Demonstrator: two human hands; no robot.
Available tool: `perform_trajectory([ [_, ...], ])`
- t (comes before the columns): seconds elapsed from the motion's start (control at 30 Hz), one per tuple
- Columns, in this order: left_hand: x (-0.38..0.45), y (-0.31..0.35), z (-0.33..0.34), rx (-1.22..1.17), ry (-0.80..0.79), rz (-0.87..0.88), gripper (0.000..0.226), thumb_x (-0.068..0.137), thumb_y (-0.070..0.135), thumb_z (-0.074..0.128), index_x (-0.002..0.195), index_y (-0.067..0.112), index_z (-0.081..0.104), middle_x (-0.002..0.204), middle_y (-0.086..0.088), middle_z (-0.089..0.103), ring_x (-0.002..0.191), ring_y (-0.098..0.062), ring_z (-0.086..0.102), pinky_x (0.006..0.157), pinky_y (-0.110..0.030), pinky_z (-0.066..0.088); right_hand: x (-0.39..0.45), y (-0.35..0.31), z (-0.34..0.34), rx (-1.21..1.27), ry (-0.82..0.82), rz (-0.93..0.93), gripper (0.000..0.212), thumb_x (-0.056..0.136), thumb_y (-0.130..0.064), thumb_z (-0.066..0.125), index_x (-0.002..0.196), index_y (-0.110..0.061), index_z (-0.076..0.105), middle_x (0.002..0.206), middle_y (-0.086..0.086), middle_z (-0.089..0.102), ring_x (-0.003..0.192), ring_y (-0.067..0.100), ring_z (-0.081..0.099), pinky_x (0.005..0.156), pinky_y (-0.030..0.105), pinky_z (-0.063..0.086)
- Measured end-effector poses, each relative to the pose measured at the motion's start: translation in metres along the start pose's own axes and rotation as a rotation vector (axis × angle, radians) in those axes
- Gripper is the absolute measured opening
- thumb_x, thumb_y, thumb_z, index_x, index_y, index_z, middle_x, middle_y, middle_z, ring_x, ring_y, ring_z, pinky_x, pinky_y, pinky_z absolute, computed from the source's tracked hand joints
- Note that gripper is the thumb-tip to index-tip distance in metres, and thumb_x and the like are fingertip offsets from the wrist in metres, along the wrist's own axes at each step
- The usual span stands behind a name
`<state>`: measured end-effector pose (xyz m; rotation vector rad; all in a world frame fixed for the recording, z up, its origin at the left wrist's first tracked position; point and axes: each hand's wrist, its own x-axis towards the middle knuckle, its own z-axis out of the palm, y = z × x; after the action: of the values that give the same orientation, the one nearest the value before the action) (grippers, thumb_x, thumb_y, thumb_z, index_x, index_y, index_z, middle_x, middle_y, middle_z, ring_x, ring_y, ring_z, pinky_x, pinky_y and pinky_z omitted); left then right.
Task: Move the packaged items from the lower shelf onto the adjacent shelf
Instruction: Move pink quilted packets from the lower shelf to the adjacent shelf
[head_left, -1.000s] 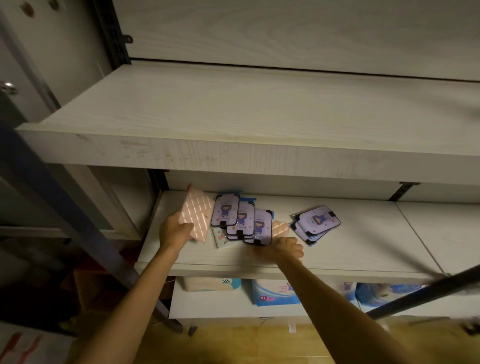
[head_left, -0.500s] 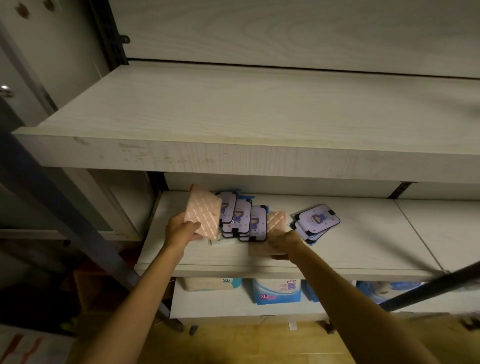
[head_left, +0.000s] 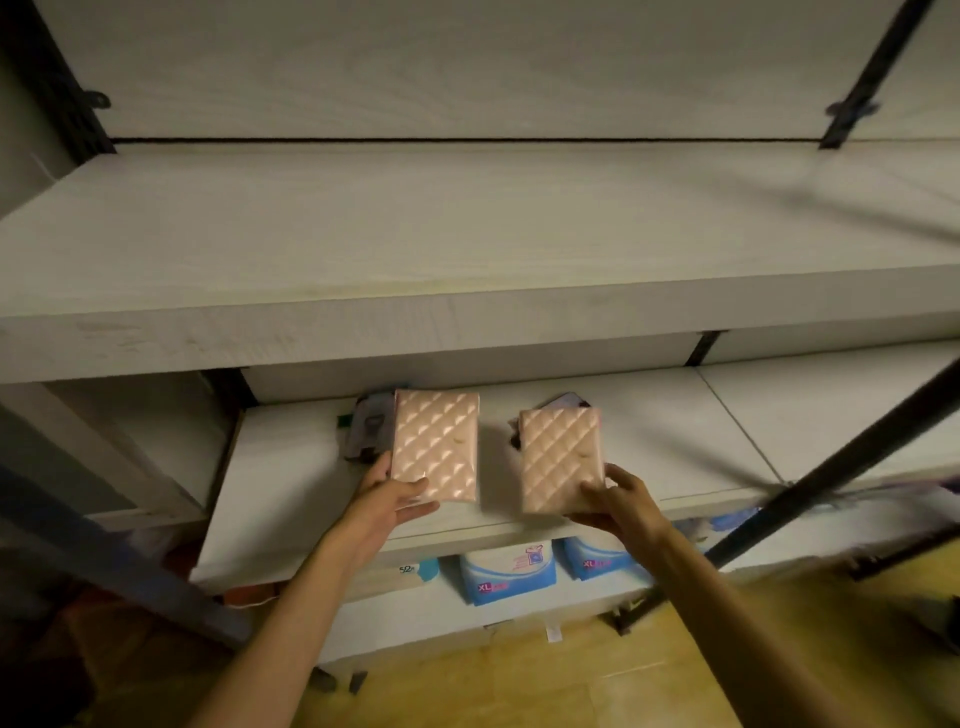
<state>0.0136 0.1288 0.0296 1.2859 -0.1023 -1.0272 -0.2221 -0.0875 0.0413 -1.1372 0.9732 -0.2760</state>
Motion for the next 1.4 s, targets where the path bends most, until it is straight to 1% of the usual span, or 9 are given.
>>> perform_trajectory([
  [0.1,-0.003,-0.019,0.038,0.026,-0.038,-0.018,0.051,0.085,-0.01,0.064,0.132,0.007,0.054,0.126,-0.016,0.066,0.1,-0.029,0.072,0.088,-0.044,0.058,-0.022,0.004,-0.034,0.058,0.015,-0.048,0.025,0.095,-0.006,0.057,0.118,-0.015,0.055,0.12,0.018,0.062,0.108,0.037,0.066,0.093,0.051,0.055],
  [0.27,-0.024,-0.057,0.116,0.122,-0.114,-0.052,0.043,0.084,-0.008,0.066,0.124,0.006,0.058,0.12,-0.016,0.07,0.1,-0.033,0.072,0.083,-0.039,0.06,-0.061,0.012,-0.111,0.071,0.057,-0.12,0.037,0.096,-0.009,0.058,0.132,-0.011,0.052,0.122,0.018,0.065,0.104,0.034,0.07,0.087,0.048,0.059],
  [0.5,-0.054,-0.111,0.251,0.214,-0.265,-0.057,0.039,0.087,-0.006,0.065,0.124,0.005,0.06,0.117,-0.016,0.072,0.105,-0.033,0.07,0.087,-0.041,0.059,-0.128,0.014,-0.238,0.105,0.095,-0.216,0.028,0.095,-0.001,0.055,0.122,-0.007,0.06,0.111,0.019,0.068,0.092,0.031,0.07,0.078,0.044,0.06],
  [0.67,-0.08,-0.149,0.356,0.275,-0.326,-0.032,0.033,0.087,-0.007,0.063,0.116,0.008,0.065,0.112,-0.014,0.074,0.101,-0.03,0.071,0.078,-0.035,0.058,-0.166,0.016,-0.338,0.152,0.139,-0.237,0.029,0.094,0.0,0.057,0.121,-0.011,0.063,0.102,0.016,0.071,0.088,0.031,0.068,0.078,0.042,0.06],
  [0.93,-0.104,-0.187,0.513,0.357,-0.44,0.061,0.032,0.088,0.003,0.066,0.118,0.015,0.065,0.111,-0.011,0.074,0.106,-0.035,0.068,0.092,-0.051,0.052,-0.211,0.001,-0.48,0.177,0.247,-0.307,0.033,0.094,0.0,0.058,0.125,-0.008,0.061,0.105,0.015,0.069,0.085,0.025,0.067,0.068,0.035,0.058],
  [1.07,-0.106,-0.189,0.592,0.4,-0.533,0.108,0.028,0.091,0.008,0.064,0.118,0.017,0.063,0.108,-0.006,0.075,0.095,-0.023,0.071,0.077,-0.036,0.057,-0.216,-0.022,-0.535,0.184,0.298,-0.359,0.025,0.094,-0.002,0.059,0.119,-0.005,0.061,0.101,0.014,0.069,0.083,0.024,0.069,0.069,0.037,0.058],
  [1.17,-0.102,-0.186,0.652,0.381,-0.589,0.148,0.026,0.093,0.013,0.063,0.119,0.013,0.062,0.104,-0.008,0.075,0.086,-0.02,0.07,0.07,-0.034,0.056,-0.214,-0.05,-0.576,0.202,0.342,-0.414,0.022,0.094,-0.002,0.059,0.115,-0.003,0.06,0.096,0.01,0.071,0.08,0.026,0.069,0.066,0.034,0.058],
  [1.27,-0.097,-0.178,0.713,0.341,-0.608,0.229,0.025,0.095,0.024,0.059,0.117,0.013,0.064,0.108,-0.012,0.074,0.089,-0.024,0.068,0.071,-0.034,0.054,-0.206,-0.086,-0.619,0.205,0.361,-0.471,0.022,0.094,-0.003,0.059,0.116,-0.003,0.059,0.102,0.014,0.07,0.083,0.029,0.069,0.069,0.036,0.06],
  [1.4,-0.085,-0.159,0.793,0.306,-0.597,0.365,0.015,0.098,0.02,0.057,0.108,0.016,0.067,0.094,-0.001,0.077,0.08,-0.012,0.07,0.061,-0.024,0.055,-0.193,-0.153,-0.681,0.156,0.394,-0.542,0.022,0.095,-0.001,0.057,0.117,-0.002,0.059,0.108,0.017,0.068,0.088,0.03,0.07,0.069,0.035,0.061],
])
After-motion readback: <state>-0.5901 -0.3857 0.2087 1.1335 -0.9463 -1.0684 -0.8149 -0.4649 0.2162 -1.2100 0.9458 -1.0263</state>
